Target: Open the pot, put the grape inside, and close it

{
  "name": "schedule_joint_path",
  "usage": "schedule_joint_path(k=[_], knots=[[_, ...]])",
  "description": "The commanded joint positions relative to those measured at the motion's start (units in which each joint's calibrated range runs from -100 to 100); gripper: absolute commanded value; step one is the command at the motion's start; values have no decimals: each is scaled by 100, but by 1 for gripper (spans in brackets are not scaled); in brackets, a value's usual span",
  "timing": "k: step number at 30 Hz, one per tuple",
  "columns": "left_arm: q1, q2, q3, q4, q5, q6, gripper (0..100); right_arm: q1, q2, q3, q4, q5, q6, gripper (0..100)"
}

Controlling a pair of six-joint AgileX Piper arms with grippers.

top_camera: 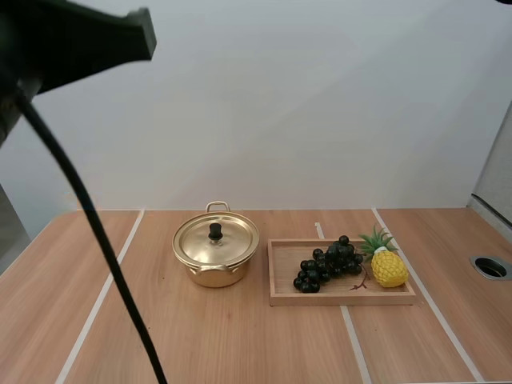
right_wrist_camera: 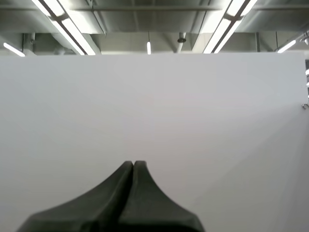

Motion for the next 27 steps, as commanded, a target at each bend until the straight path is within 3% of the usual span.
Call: schedule_joint_path(k=[1, 6, 13, 27], knots=[[13, 660, -557, 74, 379, 15, 0, -15, 522, -483, -65, 763, 0, 0], [13, 1859, -1545, 74, 903, 15, 0, -15, 1411, -1016, -65, 1444, 0, 0], [13, 3071, -2149, 74, 677, 15, 0, -15, 2258, -1240, -224, 2037, 0, 0], [13, 3382, -2160, 74, 718, 15, 0, -15, 2438, -1240, -174, 2021, 0, 0]])
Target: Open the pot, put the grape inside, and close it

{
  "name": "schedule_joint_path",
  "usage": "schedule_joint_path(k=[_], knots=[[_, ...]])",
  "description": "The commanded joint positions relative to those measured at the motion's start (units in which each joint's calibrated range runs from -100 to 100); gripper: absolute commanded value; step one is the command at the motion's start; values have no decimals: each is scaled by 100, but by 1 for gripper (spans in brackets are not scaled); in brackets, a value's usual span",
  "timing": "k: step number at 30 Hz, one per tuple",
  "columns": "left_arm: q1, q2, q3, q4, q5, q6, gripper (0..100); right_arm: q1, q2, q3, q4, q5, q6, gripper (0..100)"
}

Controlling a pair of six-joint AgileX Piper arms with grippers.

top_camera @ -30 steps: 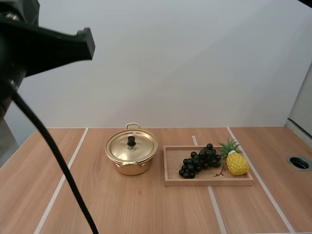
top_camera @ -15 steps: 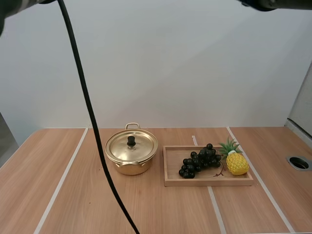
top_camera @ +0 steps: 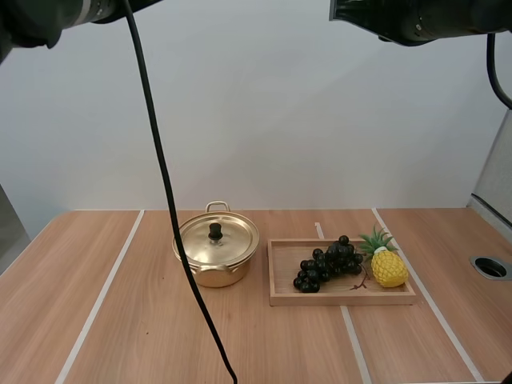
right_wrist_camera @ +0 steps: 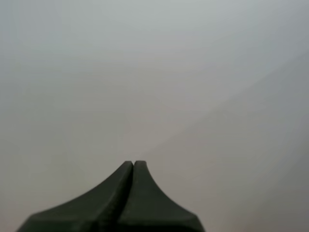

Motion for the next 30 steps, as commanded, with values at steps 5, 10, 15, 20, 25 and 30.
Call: schedule_joint_path(k=[5, 10, 15, 20, 25, 30], knots=[[13, 7, -49, 74, -12, 6, 1, -15, -52, -60, 44, -72, 296, 0], [13, 7, -49, 74, 180, 6, 30, -15, -52, -60, -106, -38, 728, 11], [13, 7, -49, 74, 744, 6, 100, -15, -64, -60, -127, 281, 861, 100], [13, 7, -49, 84, 1056, 508, 100, -15, -64, -60, -175, 348, 825, 100], [13, 30, -49, 57, 1311, 1305, 100, -15, -64, -60, -164, 82, 825, 100], [13, 380, -49, -197, 2478, 2190, 100, -15, -64, -60, -125, 312, 443, 100]])
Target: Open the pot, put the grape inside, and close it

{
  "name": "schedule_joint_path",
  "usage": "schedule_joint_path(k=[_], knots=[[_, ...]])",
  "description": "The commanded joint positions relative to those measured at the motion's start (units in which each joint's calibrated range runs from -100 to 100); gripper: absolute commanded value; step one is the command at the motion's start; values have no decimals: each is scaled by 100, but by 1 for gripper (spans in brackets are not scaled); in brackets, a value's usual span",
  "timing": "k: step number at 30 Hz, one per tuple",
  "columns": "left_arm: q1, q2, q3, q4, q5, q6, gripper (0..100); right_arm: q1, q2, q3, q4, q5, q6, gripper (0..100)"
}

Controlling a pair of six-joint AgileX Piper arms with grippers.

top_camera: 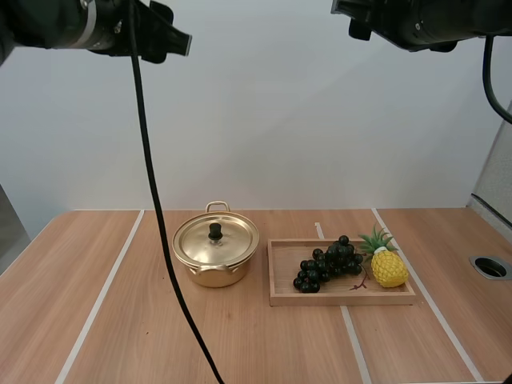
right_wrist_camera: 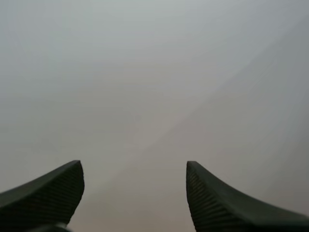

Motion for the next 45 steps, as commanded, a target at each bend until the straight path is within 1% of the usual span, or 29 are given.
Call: schedule_joint_path(k=[1, 4, 6, 8, 11, 13, 15, 18, 22, 24, 26, 29, 34, 37, 41, 43, 45], knots=[[13, 288, -36, -189, 890, 469, 100, -15, -64, -49, -4, 100, -406, 100], [13, 682, -36, -189, 1734, 703, 100, -15, -64, -49, -4, 423, -952, 100], [13, 938, -36, -252, 2154, 884, 100, -15, -64, -49, -4, 613, -1154, 100], [13, 1220, -36, -414, 2590, 1162, 100, -15, -64, -49, 24, 819, -1351, 100], [13, 1627, -36, -739, 3173, 1667, 100, -15, -64, -49, 182, 1237, -1807, 100], [13, 1864, -36, -938, 3398, 1854, 100, -15, -64, -49, 310, 1562, -2092, 100], [13, 2062, -36, -969, 3340, 1854, 100, -15, -64, -49, 354, 1846, -2292, 100], [13, 2228, -36, -994, 3130, 1826, 100, -15, -64, -49, 333, 2066, -2328, 100], [13, 2327, -36, -1305, 3187, 1918, 100, -15, -64, -49, 354, 2029, -2328, 100], [13, 2446, -36, -1542, 3417, 2388, 100, -15, -64, -49, 380, 2028, -2328, 100], [4, 2624, -36, -1687, 3925, 2846, 100, -15, -64, -49, 394, 2047, -2429, 100], [-2, 2975, -36, -1699, 4327, 3085, 100, -15, -53, -49, 523, 2355, -2742, 100], [-2, 3588, -150, -1656, 4498, 3251, 100, -15, 125, -49, 601, 3159, -2955, 100], [-2, 3956, -476, -1656, 4854, 3307, 100, -15, 253, -49, 601, 3593, -3073, 100], [-2, 4371, -895, -1656, 4902, 3565, 100, -15, 389, -49, 601, 4069, -3109, 100], [-50, 4507, -1025, -1551, 4902, 3635, 100, -15, 465, -49, 601, 4220, -3185, 100], [-166, 4603, -1075, -1281, 4902, 3708, 100, -15, 505, -49, 601, 4316, -3216, 100]])
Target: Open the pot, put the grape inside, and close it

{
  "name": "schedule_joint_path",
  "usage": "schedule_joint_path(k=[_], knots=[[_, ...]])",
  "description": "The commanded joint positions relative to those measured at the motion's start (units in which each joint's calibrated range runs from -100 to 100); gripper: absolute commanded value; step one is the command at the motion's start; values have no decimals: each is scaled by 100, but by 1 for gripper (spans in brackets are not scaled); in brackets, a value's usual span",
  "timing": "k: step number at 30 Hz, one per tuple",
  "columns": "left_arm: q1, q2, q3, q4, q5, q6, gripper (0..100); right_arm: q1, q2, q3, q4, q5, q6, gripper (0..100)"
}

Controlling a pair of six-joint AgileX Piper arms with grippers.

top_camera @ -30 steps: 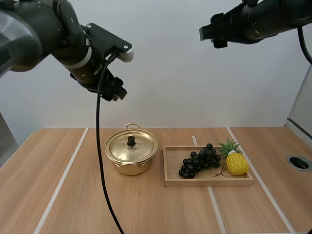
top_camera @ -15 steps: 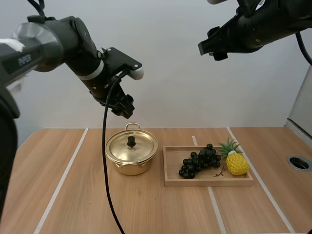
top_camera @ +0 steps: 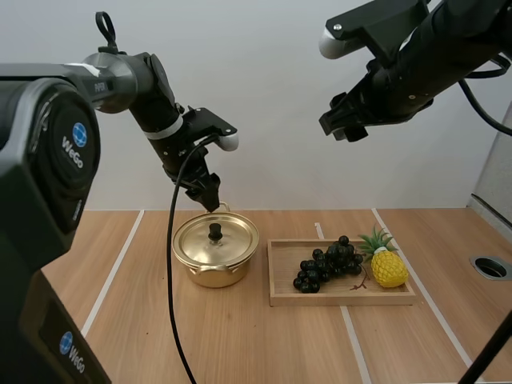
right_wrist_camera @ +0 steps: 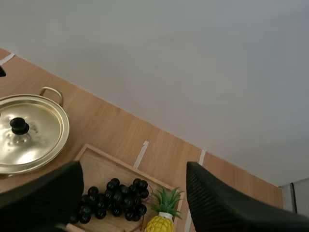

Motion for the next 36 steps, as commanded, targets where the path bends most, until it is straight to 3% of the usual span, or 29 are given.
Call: schedule_joint_path(k=[1, 5, 7, 36], knots=[[-166, 130, -106, 240, 79, 161, 100, -15, 35, -49, 12, 199, -89, 100], [-421, 302, -106, 622, 79, 200, 100, -15, 51, -49, 12, 404, -89, 100], [-456, 416, -149, 636, 79, 200, 100, -15, 51, -49, 12, 464, -89, 100], [-464, 1494, -241, 816, 79, 170, 100, -15, 51, -49, 12, 622, -89, 100]])
